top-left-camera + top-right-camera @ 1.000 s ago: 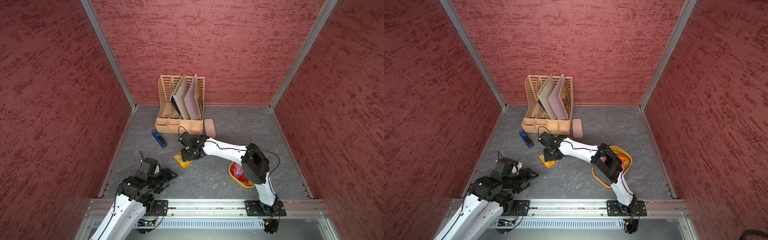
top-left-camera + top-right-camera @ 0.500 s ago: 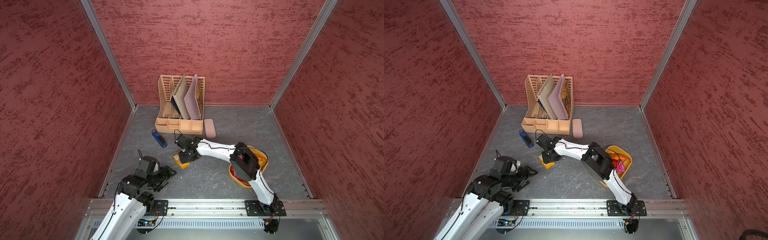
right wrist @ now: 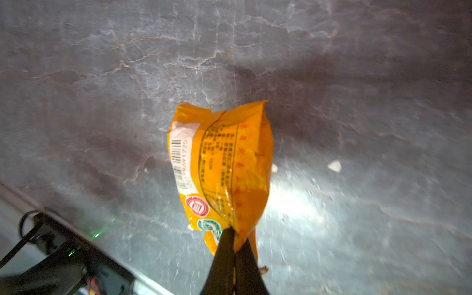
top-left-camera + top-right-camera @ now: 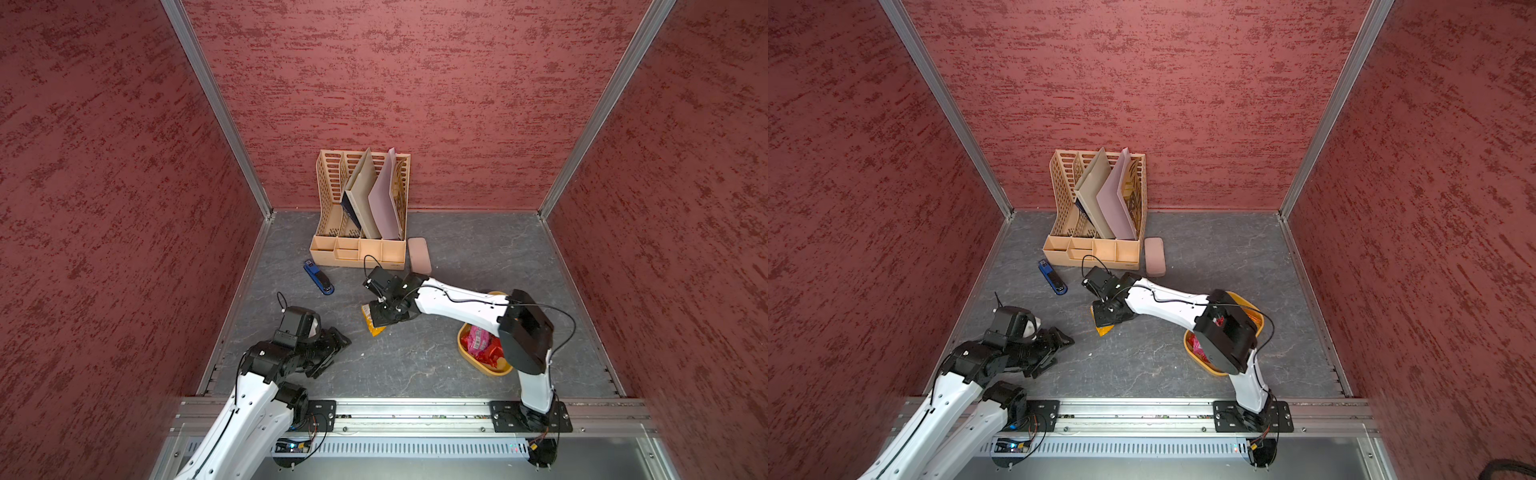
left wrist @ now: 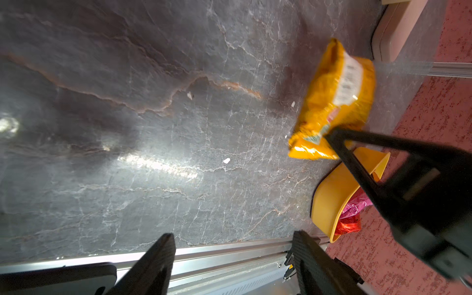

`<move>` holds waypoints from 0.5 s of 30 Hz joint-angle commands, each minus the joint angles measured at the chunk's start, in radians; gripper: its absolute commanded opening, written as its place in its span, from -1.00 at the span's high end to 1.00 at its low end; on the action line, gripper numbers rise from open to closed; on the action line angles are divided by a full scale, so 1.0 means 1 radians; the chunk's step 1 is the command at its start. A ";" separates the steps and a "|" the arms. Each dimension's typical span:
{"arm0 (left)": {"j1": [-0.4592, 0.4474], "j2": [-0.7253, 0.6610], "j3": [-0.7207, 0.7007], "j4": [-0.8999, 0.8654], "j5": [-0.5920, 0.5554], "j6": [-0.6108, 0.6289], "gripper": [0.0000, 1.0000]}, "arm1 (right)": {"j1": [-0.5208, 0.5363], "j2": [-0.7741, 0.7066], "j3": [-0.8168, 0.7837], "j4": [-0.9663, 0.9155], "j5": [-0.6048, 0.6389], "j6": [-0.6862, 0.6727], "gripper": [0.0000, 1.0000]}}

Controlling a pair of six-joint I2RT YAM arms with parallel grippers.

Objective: Put the tea bags into the storage box
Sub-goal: Pick up the tea bag from the center of the board, then place the tea bag in the storage box.

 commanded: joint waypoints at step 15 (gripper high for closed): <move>-0.160 0.309 0.175 0.198 -0.103 0.111 -0.53 | -0.104 -0.891 -0.427 -0.535 0.333 0.446 1.00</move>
